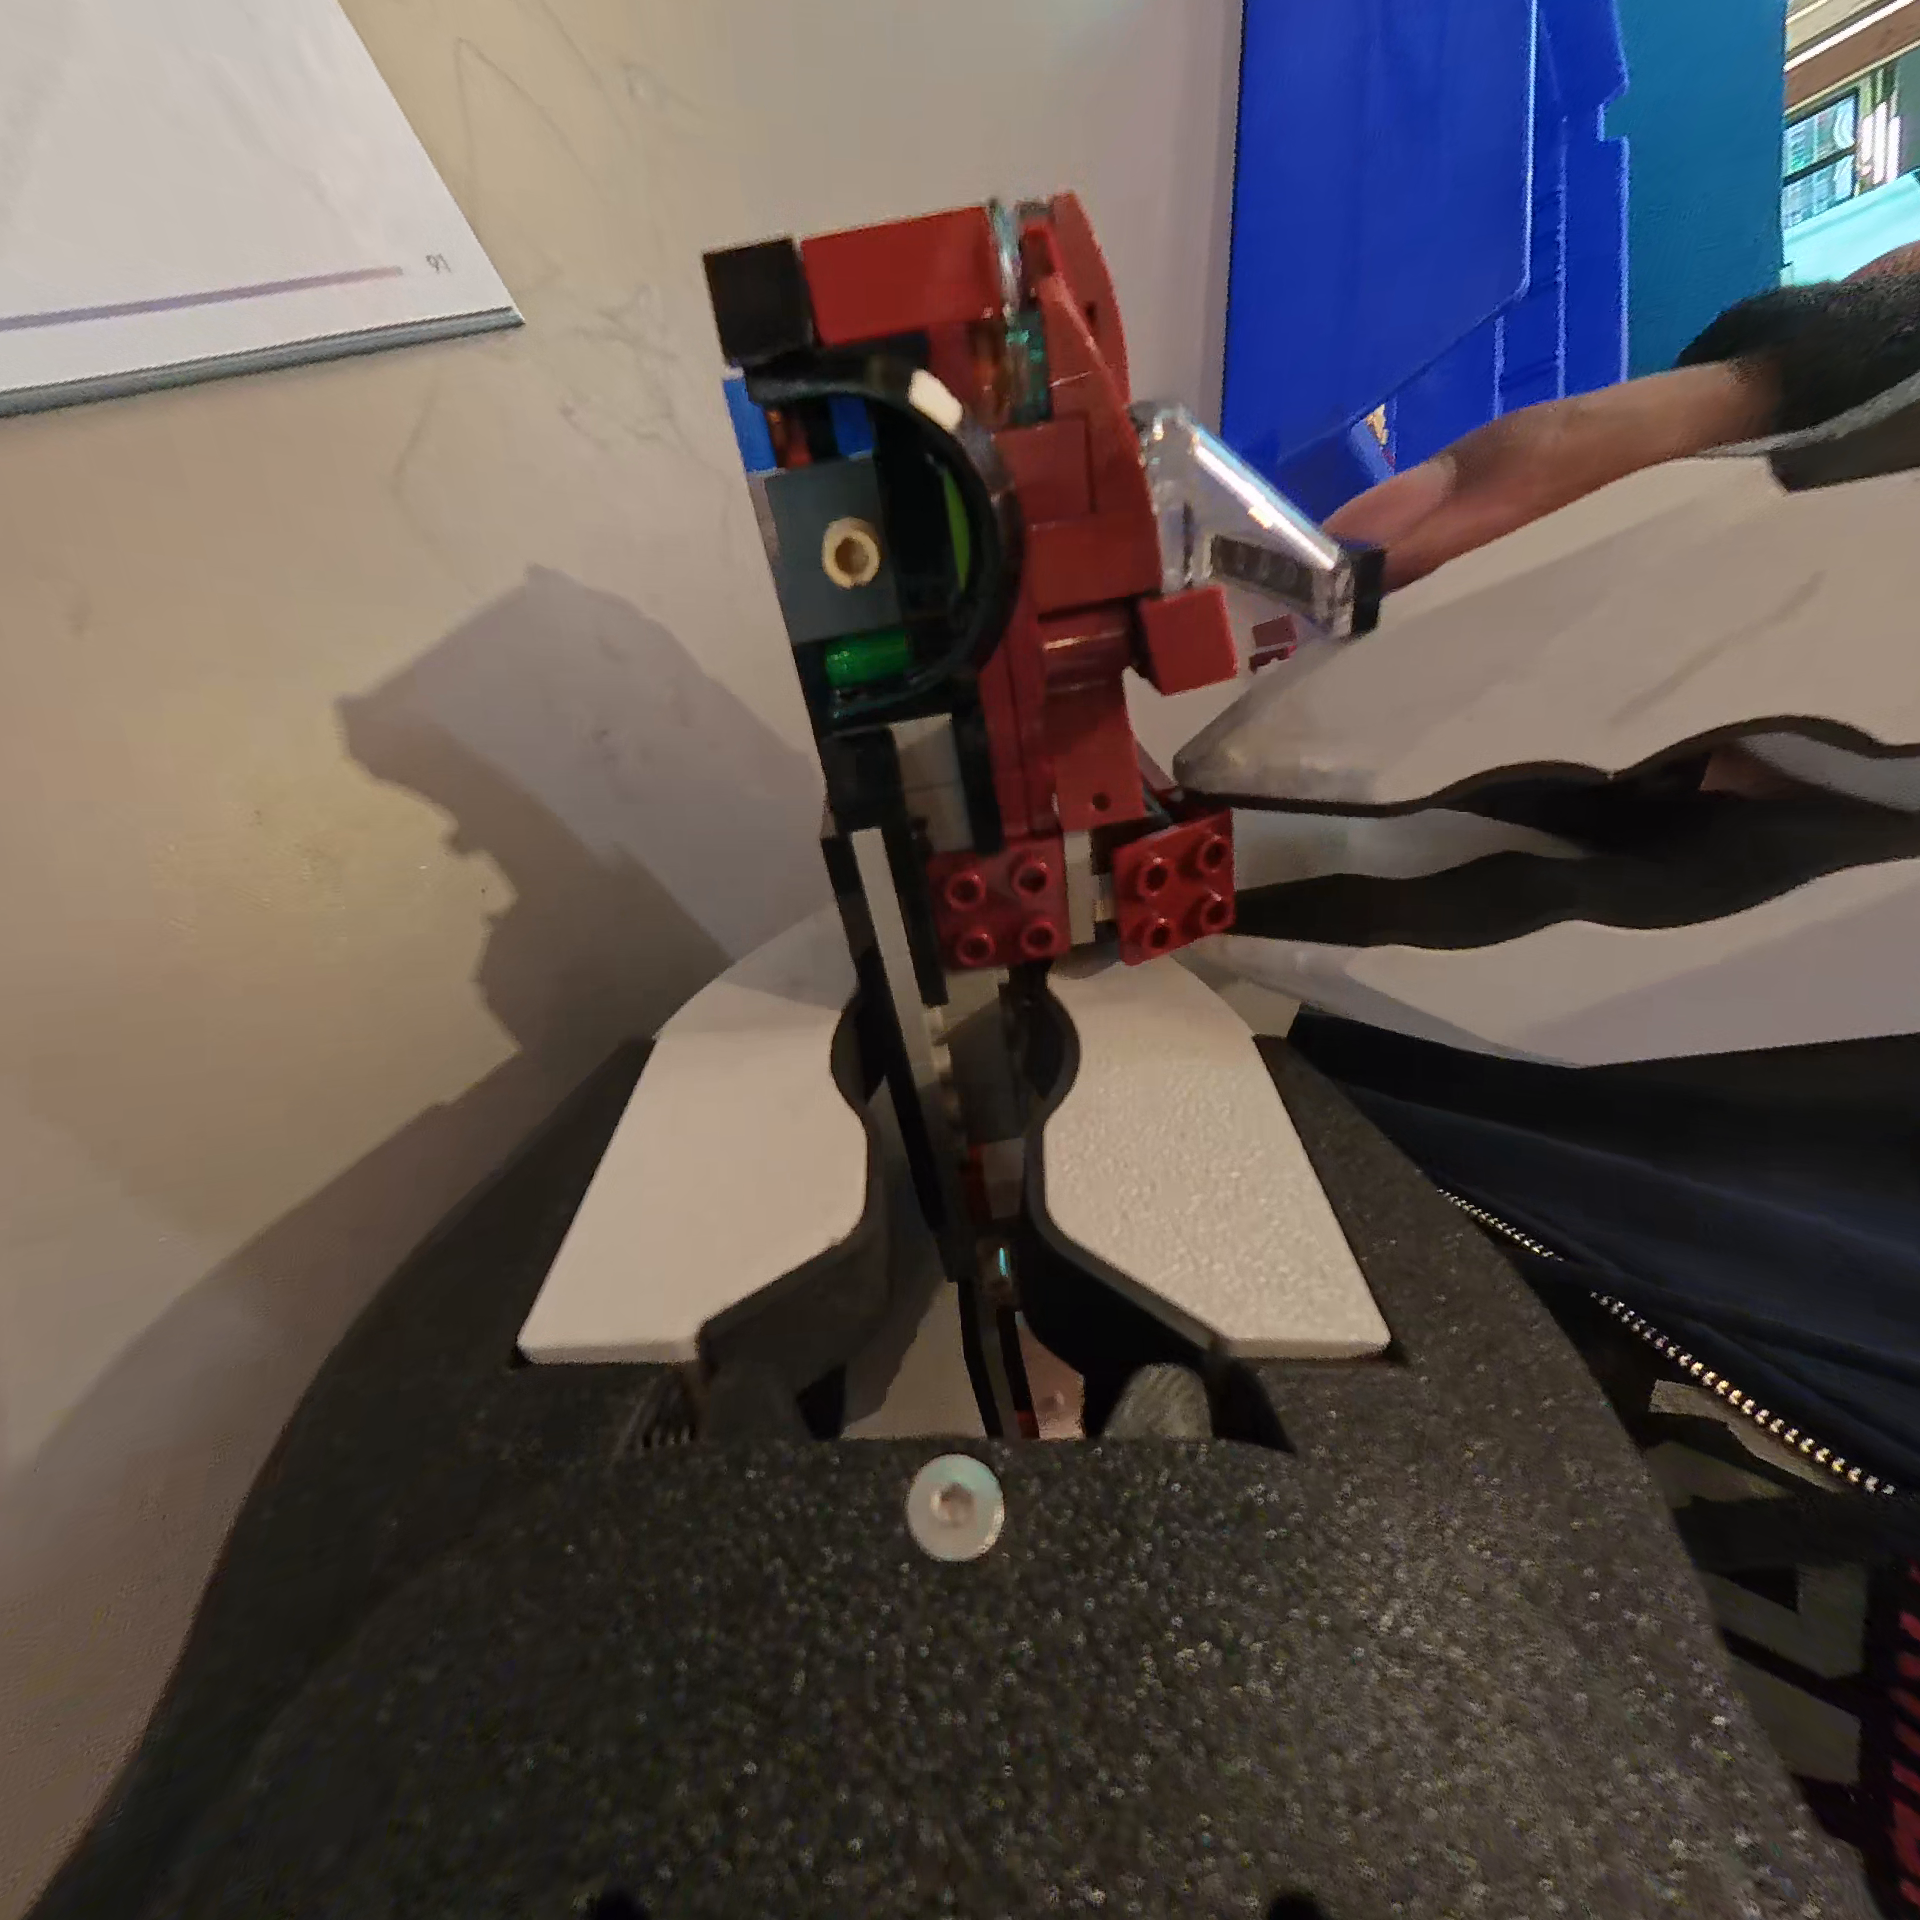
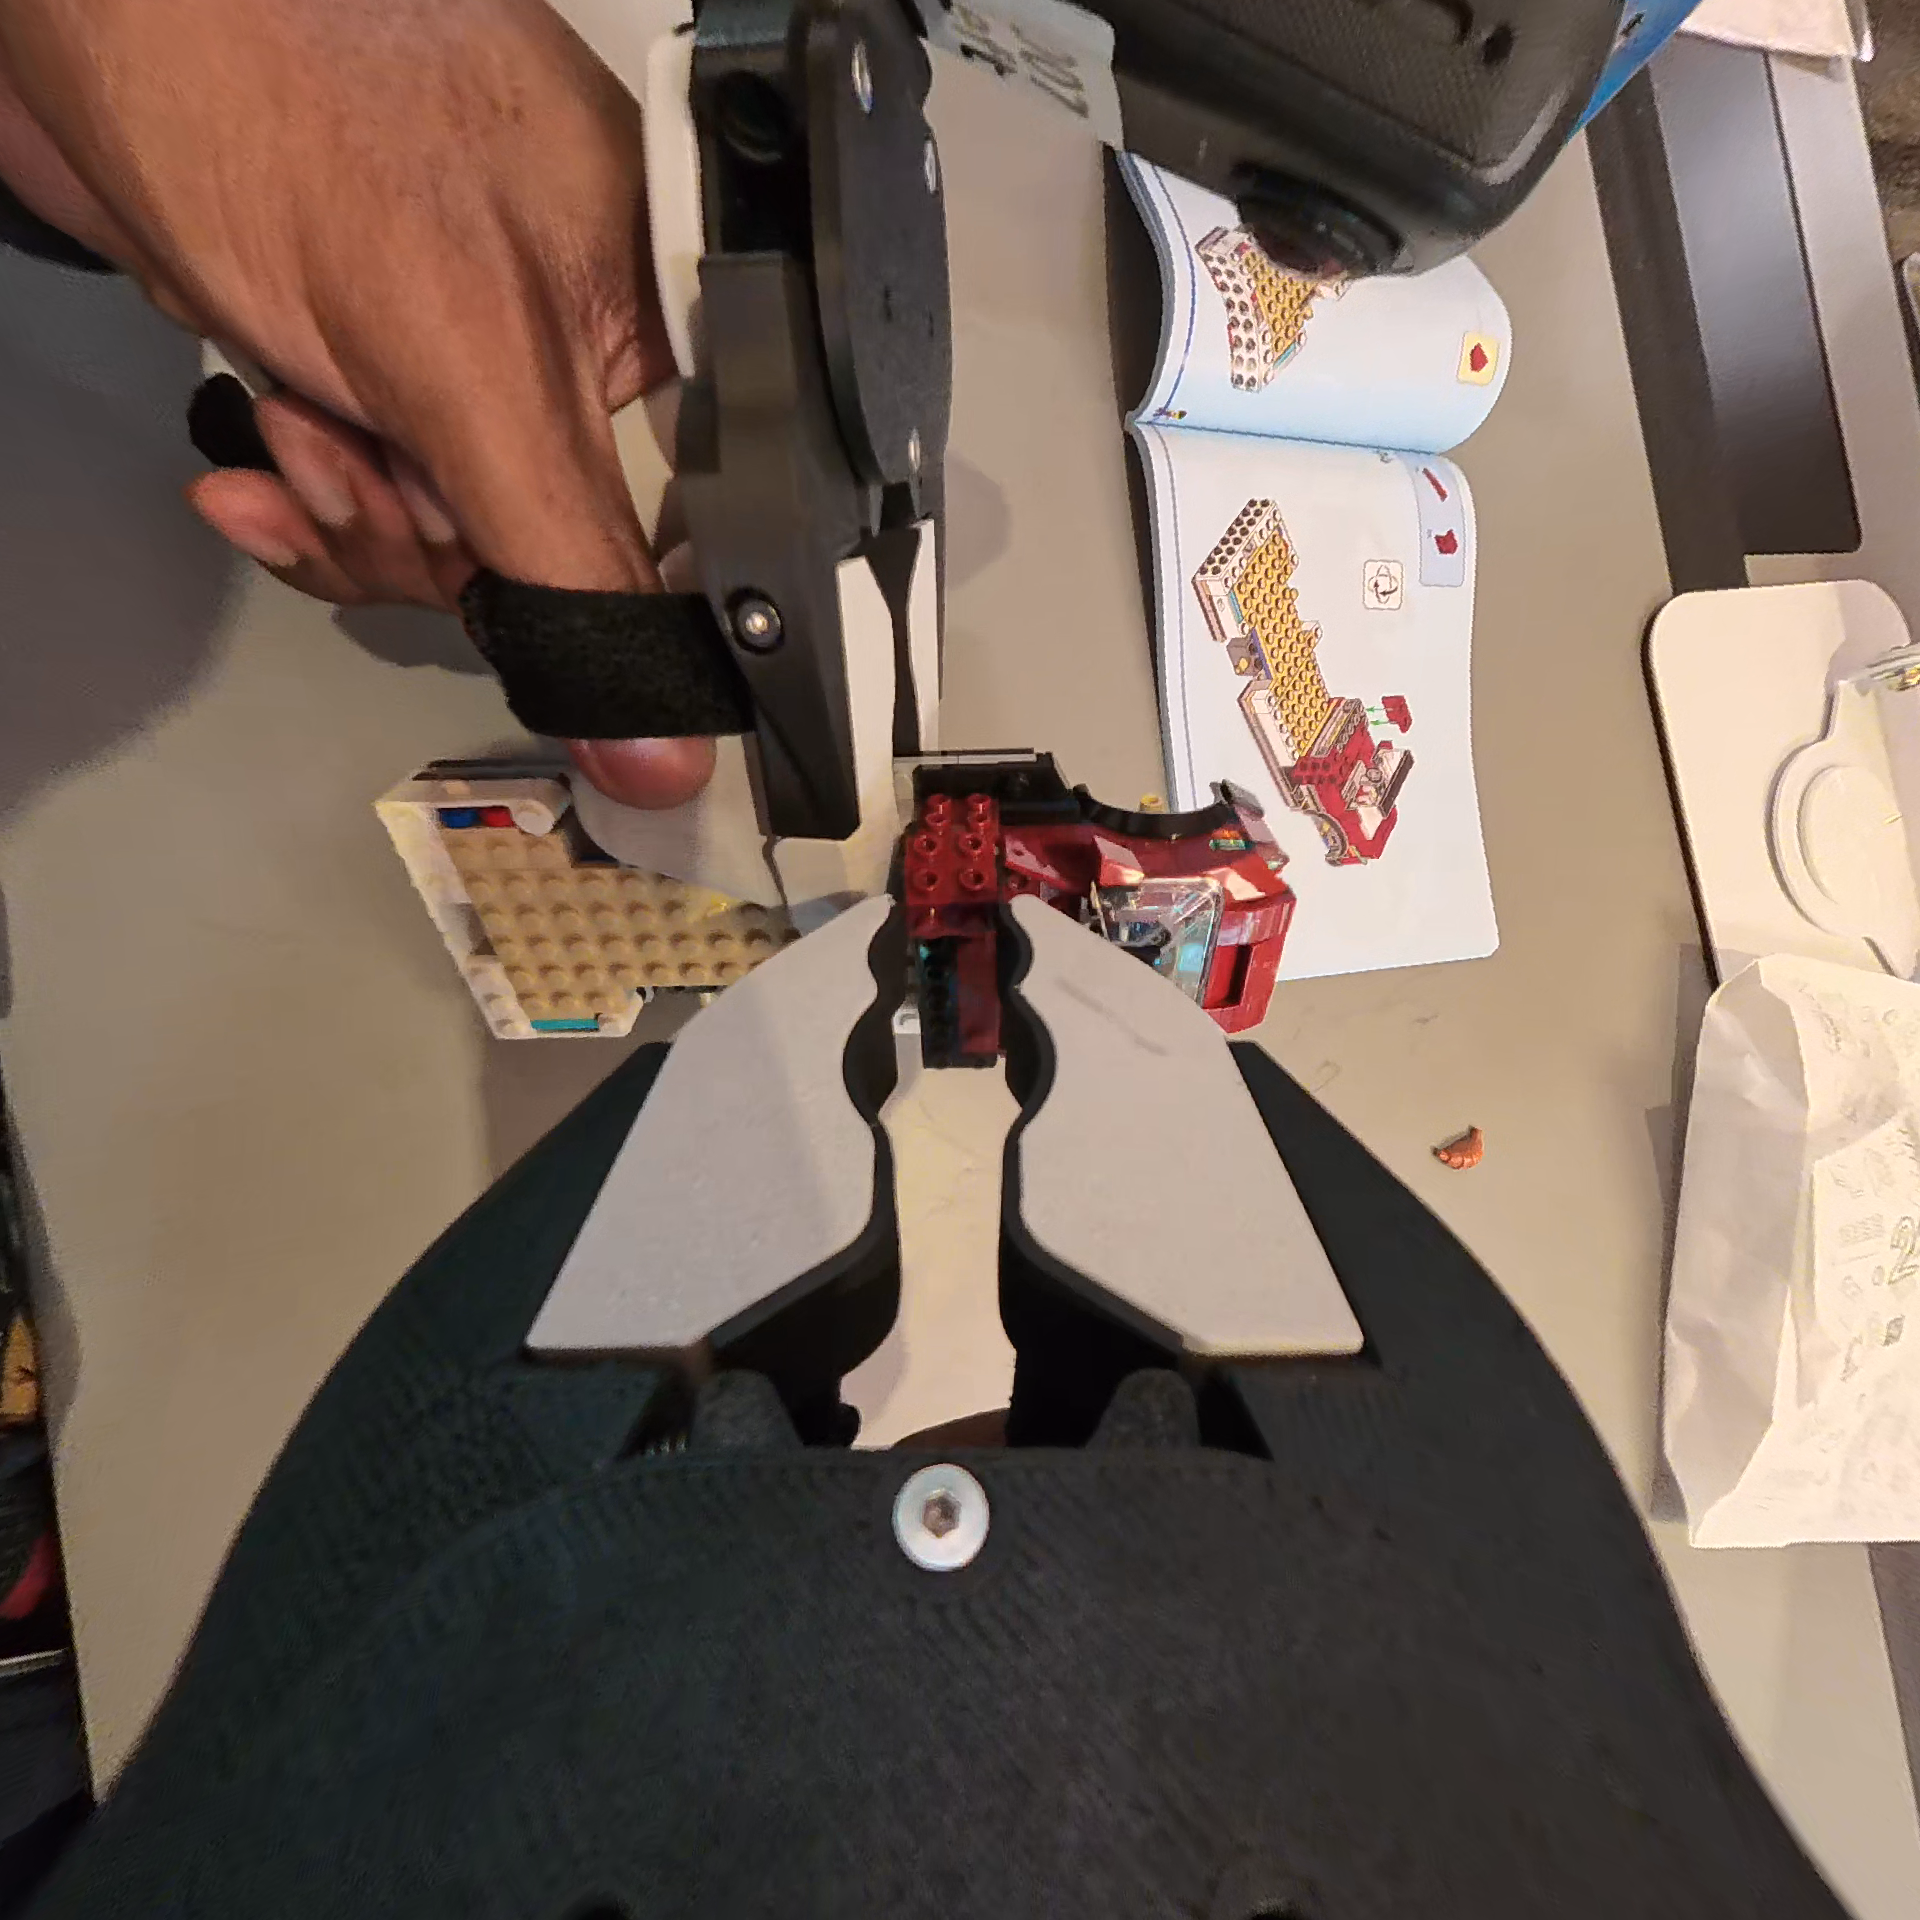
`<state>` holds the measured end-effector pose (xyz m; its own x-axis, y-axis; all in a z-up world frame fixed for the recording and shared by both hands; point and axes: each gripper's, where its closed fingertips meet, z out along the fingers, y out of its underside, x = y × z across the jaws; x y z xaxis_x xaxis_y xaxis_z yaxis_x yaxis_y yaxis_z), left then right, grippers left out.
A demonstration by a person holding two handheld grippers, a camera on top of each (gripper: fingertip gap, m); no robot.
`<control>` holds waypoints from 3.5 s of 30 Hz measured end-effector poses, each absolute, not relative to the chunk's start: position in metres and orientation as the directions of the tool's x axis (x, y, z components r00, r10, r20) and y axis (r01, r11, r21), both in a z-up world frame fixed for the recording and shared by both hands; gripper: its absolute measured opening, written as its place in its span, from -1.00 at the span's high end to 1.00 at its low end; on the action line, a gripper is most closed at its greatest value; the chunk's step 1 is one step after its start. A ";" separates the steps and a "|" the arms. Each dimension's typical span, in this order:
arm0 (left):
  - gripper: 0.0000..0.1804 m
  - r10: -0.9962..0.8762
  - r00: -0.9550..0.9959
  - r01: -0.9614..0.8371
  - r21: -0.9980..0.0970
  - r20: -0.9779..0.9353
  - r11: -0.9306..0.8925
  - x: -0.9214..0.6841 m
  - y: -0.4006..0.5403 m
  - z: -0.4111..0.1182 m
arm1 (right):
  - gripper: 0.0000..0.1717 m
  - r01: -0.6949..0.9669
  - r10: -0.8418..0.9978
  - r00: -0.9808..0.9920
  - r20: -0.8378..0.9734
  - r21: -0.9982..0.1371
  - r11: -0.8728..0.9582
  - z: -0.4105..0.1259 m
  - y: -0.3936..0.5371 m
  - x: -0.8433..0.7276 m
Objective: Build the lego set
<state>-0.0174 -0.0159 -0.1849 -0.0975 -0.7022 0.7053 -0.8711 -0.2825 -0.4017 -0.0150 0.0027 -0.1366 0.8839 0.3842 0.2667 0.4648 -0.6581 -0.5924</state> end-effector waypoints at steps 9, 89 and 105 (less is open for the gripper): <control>0.74 -0.735 -0.081 -0.894 -0.376 0.673 -0.245 -0.019 -0.018 -0.187 | 0.82 0.415 0.341 0.908 0.244 -0.635 -0.651 -0.139 -0.001 -0.013; 0.74 -0.720 -0.131 -0.846 -0.456 0.681 -0.277 -0.025 -0.034 -0.185 | 0.93 0.455 0.233 0.885 0.403 -0.857 -0.243 -0.119 -0.024 -0.028; 0.73 -0.790 -0.175 -0.819 -0.532 0.588 -0.215 -0.024 -0.031 -0.180 | 0.99 0.437 0.232 0.895 0.381 -0.855 -0.281 -0.123 -0.024 -0.028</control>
<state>-0.0244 -0.0309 -0.1796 -0.1748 -0.7900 0.5877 -0.8190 -0.2147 -0.5321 -0.0279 -0.0241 -0.1228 0.8949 0.2317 0.3815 0.4370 -0.2805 -0.8546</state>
